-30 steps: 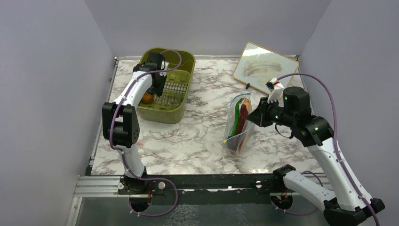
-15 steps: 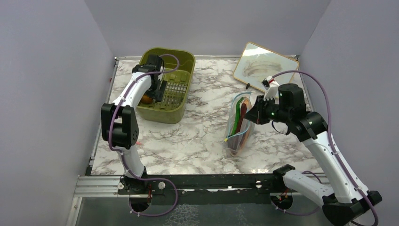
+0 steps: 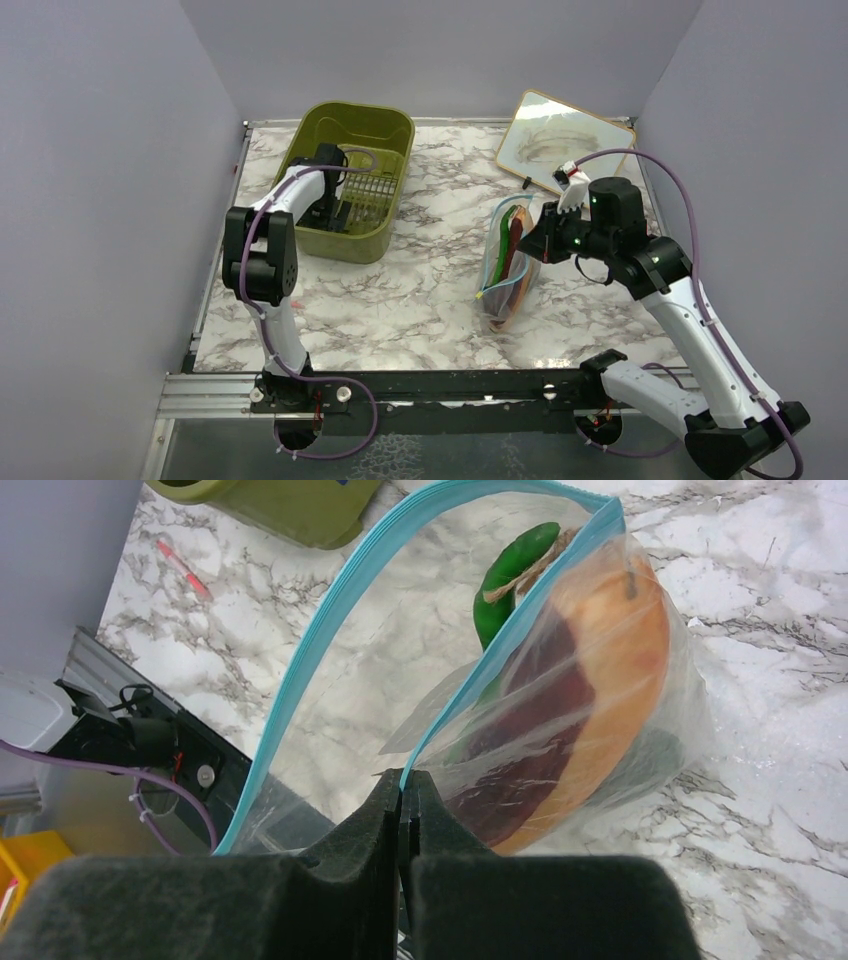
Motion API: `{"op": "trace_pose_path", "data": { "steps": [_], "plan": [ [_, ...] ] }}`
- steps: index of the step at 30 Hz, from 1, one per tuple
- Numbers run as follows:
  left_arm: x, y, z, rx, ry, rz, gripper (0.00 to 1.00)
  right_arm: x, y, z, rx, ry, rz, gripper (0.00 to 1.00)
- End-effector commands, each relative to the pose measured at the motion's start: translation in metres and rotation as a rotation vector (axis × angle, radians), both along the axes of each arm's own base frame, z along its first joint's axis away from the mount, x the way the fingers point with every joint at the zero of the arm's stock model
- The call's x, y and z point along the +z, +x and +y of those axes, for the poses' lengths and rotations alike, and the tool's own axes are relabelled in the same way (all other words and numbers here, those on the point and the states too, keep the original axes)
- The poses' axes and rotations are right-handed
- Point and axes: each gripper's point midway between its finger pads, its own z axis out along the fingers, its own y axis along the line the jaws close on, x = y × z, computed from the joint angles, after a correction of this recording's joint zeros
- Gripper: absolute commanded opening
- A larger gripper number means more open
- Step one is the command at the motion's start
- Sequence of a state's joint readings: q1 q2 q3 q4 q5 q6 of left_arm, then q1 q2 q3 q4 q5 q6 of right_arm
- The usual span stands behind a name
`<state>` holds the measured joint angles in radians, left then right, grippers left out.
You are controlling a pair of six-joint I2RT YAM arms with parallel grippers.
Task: Place the food in the zip-top bag and seal the zipper
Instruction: Adjust the bin at the center of the board.
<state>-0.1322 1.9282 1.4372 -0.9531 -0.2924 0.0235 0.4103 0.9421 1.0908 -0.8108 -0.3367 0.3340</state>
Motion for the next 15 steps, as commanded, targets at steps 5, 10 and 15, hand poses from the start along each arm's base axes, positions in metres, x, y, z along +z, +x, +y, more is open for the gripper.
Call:
{"op": "trace_pose_path", "data": {
  "steps": [5,10,15],
  "plan": [
    [-0.008,0.02,-0.024,0.007,-0.15,-0.067,0.52,0.015,-0.001,0.002,0.025,0.024,-0.056,0.01],
    [0.029,0.049,-0.035,-0.01,-0.19,-0.183,0.33,0.016,-0.002,0.0,0.014,0.017,-0.057,0.01],
    [0.089,0.085,-0.05,-0.022,-0.253,-0.366,0.24,0.017,-0.002,-0.002,0.002,0.018,-0.061,0.01]
  ]
}}
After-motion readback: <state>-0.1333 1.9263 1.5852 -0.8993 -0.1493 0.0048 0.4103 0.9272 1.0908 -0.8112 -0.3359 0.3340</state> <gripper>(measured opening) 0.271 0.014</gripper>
